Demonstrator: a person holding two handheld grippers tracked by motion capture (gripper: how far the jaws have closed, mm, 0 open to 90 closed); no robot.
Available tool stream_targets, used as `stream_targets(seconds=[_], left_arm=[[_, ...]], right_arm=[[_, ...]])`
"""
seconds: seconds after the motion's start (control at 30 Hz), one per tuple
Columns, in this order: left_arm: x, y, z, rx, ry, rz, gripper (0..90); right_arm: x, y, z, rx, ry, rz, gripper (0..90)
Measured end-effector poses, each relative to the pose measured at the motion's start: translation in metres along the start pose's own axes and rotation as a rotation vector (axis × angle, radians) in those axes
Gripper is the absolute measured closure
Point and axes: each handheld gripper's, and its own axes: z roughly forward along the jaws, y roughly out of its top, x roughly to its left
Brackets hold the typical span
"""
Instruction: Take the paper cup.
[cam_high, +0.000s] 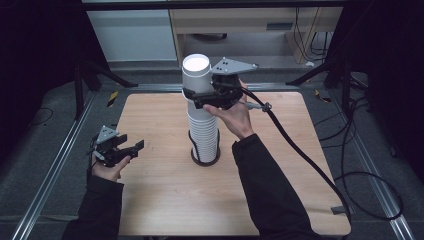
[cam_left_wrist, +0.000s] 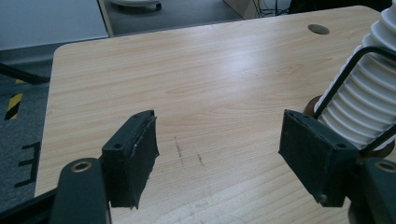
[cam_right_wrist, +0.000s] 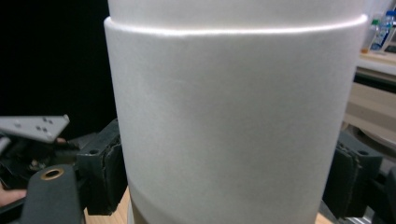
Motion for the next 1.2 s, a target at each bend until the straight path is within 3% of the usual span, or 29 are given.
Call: stream_targets(seconds=[0.13, 0.4, 0.57, 0.73, 0.83, 0.97, 1.03, 1.2], left_arm=[[0.0, 0.002, -0.003, -0.013, -0.004, 0.001, 27.0], [0.0, 0.003, -0.005, -0.019, -0.012, -0.006, 27.1], [-0.003, 0.006, -0.008, -0.032, -0.032, 0.005, 27.6], [-0.007, 0.008, -0.009, -0.03, -0.053, 0.022, 28.1], [-0.012, 0.01, -0.009, -0.024, -0.07, 0.037, 28.0], [-0.016, 0.013, -0.01, -0.027, -0.091, 0.044, 27.9], [-0.021, 0.015, -0.011, -0.022, -0.122, 0.06, 27.9], [-0.032, 0.02, -0.013, -0.016, -0.162, 0.099, 28.2]], right_arm=[[0.004, 0.019, -0.004, -0.022, 0.0, -0.019, 17.6], [0.001, 0.033, -0.018, -0.024, -0.017, -0.048, 17.8], [-0.005, 0.038, -0.043, 0.0, -0.04, -0.088, 17.9], [-0.012, 0.037, -0.064, 0.013, -0.059, -0.098, 17.9], [-0.019, 0.032, -0.086, 0.03, -0.057, -0.095, 17.9], [-0.023, 0.023, -0.101, 0.054, -0.058, -0.098, 17.9], [-0.027, 0.008, -0.113, 0.08, -0.044, -0.093, 17.9], [-0.028, -0.016, -0.124, 0.138, -0.026, -0.097, 17.9]])
